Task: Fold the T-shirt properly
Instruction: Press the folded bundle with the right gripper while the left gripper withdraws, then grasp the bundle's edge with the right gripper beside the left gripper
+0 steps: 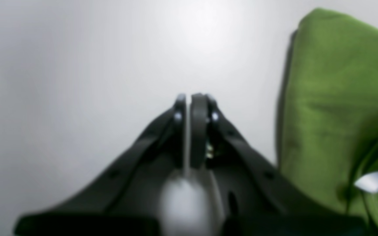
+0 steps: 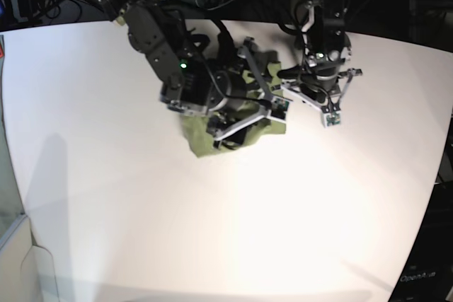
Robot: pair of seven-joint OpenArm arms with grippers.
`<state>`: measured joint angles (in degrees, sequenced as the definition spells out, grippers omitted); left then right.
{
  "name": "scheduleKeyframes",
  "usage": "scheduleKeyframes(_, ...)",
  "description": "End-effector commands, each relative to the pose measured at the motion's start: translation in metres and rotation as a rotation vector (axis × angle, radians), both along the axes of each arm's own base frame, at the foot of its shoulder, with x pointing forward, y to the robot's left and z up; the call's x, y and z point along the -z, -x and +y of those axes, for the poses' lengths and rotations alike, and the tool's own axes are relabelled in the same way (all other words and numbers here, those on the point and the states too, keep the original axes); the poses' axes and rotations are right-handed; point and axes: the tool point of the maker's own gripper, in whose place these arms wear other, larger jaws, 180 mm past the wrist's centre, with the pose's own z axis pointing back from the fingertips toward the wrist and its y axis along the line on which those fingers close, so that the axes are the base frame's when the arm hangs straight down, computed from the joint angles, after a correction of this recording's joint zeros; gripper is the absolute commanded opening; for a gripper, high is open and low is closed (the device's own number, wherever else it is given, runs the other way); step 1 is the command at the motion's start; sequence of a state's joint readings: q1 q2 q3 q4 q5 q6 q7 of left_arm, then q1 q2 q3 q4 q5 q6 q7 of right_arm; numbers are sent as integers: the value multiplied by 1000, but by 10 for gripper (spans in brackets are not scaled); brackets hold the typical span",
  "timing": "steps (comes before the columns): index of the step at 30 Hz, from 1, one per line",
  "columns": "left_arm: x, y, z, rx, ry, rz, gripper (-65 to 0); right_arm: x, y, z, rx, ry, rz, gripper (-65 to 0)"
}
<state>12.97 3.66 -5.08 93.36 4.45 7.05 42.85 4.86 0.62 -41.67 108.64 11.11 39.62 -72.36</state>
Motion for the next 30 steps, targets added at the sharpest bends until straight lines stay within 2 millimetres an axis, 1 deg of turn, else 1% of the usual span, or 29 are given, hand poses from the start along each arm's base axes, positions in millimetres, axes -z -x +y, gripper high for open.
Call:
scheduleKeyframes(1,9,13,-7,9,31,66,-628,-12,-7,4,-14,-31,-38,-183)
scheduleKeyframes(4,10,15,-6,9,28,69,-628,-18,-17,2,-12,-25,-67,-183)
scheduleKeyframes(5,12,19,-6,9,28,78,-628,-20,-21,1,-12,-23,-79,-183)
scheduleKeyframes(7,14,23,-6,9,28,87,-628,-22,-29,-6,-10,-1,-102,-183)
scheduleKeyframes(10,15,25,-6,9,28,92,-628,-31,-42,-10,-8,10,-140,-180)
scheduleKeyframes(12,17,29,-6,9,27,100,-628,-32,-51,-15,-5,33,-156,-178)
scheduleKeyframes(13,18,31,-6,9,26,104,-628,-31,-55,-16,-3,43,-157,-178)
scheduleKeyframes(17,18,31,-6,9,26,104,-628,-20,-68,-18,1,81,-130,-178)
scheduleKeyframes(22,18,31,-6,9,26,104,-628,-14,-84,-13,8,90,-105,-178)
scheduleKeyframes(26,18,31,-5,5,26,100,-628,-6,-87,-6,7,75,-75,-181)
scheduleKeyframes(30,17,29,-6,5,29,95,-628,10,-84,2,7,68,-17,-183)
